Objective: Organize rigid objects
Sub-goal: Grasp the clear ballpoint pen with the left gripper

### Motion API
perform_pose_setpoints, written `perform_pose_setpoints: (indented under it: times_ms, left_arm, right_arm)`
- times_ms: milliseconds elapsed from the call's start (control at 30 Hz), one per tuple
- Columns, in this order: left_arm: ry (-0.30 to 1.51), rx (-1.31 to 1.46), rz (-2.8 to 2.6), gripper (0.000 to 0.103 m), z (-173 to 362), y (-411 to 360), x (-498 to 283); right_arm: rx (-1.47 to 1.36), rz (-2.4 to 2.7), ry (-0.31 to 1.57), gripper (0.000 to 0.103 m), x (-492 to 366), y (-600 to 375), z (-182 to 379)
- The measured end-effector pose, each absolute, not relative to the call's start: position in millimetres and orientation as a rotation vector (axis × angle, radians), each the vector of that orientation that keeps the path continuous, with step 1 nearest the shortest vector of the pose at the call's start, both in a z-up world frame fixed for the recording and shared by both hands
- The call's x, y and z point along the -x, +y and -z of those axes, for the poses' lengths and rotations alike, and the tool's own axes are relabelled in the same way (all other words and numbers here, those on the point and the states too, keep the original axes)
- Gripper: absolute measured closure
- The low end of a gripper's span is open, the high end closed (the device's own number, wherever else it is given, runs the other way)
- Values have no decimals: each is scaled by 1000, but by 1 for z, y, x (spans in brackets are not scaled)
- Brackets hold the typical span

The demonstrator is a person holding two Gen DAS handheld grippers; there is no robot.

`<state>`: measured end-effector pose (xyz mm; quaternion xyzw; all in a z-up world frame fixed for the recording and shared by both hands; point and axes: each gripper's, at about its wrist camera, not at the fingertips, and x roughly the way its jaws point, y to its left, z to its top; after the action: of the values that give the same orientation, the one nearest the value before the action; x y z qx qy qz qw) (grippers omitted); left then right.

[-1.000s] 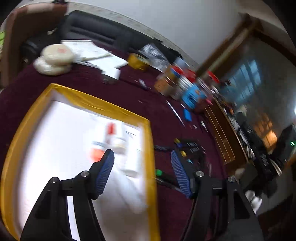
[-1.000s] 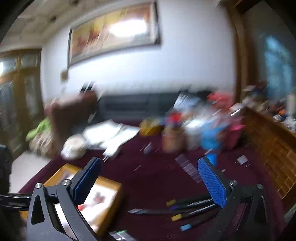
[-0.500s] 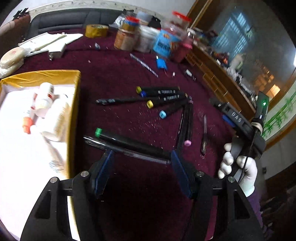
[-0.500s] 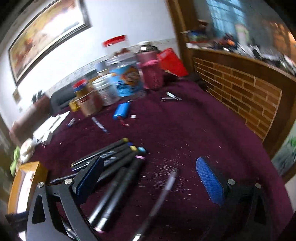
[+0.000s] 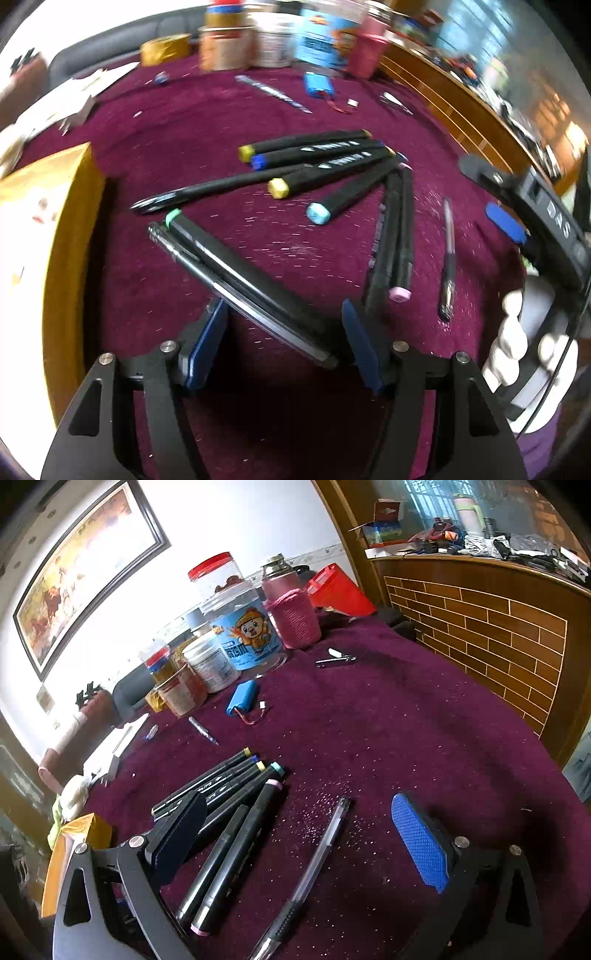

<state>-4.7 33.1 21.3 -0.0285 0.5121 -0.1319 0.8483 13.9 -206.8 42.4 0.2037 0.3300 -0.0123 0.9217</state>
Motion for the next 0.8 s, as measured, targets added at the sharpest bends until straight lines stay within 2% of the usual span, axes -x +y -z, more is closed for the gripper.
perform_pose_setpoints:
  times_ms: [133,433,800]
  left_arm:
    - [1078,49,333,40,-21,26,10]
    - [1067,129,231,40,-20,75,8]
    - [1050,58,210,40,-21,57,2]
  right_arm:
    - [-424,23,688,5,-14,-206,-40]
    - [-430,17,709,5,-16,-206,-37]
    - [-421,22,728,5,-17,-204,-34]
